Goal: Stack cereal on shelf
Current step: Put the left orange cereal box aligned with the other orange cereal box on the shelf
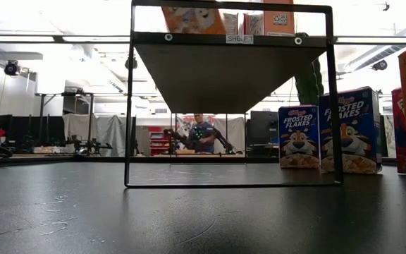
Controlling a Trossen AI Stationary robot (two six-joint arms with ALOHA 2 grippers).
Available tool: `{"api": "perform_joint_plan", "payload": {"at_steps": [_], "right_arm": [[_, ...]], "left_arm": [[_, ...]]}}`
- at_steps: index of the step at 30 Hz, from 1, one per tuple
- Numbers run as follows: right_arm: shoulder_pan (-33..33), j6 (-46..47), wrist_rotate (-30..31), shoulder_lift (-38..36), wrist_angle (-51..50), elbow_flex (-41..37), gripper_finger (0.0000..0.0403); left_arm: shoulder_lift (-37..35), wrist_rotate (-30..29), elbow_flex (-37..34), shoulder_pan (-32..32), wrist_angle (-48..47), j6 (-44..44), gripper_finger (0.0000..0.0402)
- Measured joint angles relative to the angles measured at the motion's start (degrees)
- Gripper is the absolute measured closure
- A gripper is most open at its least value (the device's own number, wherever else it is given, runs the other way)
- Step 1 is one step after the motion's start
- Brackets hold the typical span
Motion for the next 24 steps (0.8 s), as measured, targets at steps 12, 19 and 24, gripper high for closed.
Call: {"api": "perform_joint_plan", "payload": {"at_steps": [12,19,24], "right_arm": [[0.00,0.00,0.02,0.00,0.00,0.00,0.0394],[0.00,0.00,0.04,0.00,0.00,0.00,0.0394],[0.00,0.00,0.04,0.00,0.00,0.00,0.0394]], "left_arm": [[0.08,1.07,-0.74,1.01,2.48,-0.40,0.0219],[0.67,1.03,-0.79,1.07,2.93,1.34,0.0190],[0.68,0.98,-0.39,1.07,3.17,3.28,0.0189]]}}
